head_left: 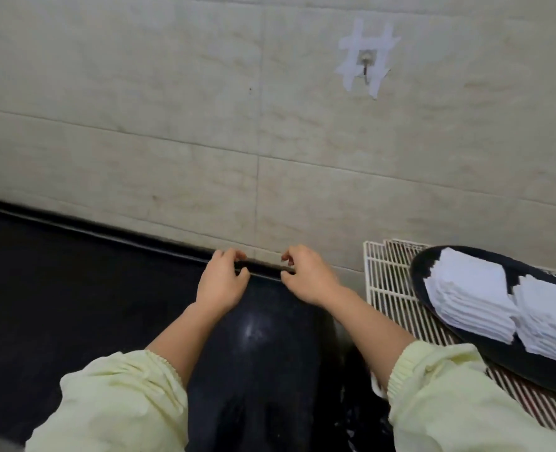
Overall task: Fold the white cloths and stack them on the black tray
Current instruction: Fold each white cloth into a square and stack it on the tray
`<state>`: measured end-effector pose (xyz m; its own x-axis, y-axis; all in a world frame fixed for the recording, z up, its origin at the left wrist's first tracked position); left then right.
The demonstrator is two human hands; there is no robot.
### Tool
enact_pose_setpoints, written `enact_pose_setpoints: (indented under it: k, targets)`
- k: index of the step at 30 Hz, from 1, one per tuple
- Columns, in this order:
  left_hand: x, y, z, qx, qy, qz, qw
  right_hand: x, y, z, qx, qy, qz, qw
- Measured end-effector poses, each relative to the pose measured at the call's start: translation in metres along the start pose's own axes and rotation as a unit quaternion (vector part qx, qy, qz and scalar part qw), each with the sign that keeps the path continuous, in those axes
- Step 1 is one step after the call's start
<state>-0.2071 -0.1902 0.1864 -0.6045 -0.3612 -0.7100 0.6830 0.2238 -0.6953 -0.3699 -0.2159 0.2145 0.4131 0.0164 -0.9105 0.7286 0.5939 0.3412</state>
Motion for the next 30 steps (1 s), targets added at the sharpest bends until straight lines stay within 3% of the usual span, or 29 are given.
enact_pose_setpoints:
  k: [5, 17, 30]
  targets:
    - [-0.068, 0.098, -0.007, -0.06, -0.035, 0.054, 0.996, 0.07, 0.082, 0.034, -0.054, 0.048, 0.001, 0.997]
    - [-0.265, 0.377, -0.073, -0.221, -0.119, 0.1, 0.963, 0.264, 0.367, 0.076, -0.18, 0.149, 0.033, 0.972]
    - [-0.479, 0.608, -0.209, -0.439, -0.228, 0.088, 0.865, 0.405, 0.681, 0.075, -0.388, 0.248, 0.039, 0.887]
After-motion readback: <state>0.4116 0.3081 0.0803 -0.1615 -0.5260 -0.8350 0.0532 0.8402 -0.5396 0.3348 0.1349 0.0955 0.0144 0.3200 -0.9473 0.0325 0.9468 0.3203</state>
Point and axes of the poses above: each hand's wrist, its own z-axis towards the middle knuckle, its own x-axis out of the palm, y = z × x, the point moved 9 cm from there along z, towards the middle knuckle, and after that the axes turned 12 degrees about -x, right-handed, at the moved point
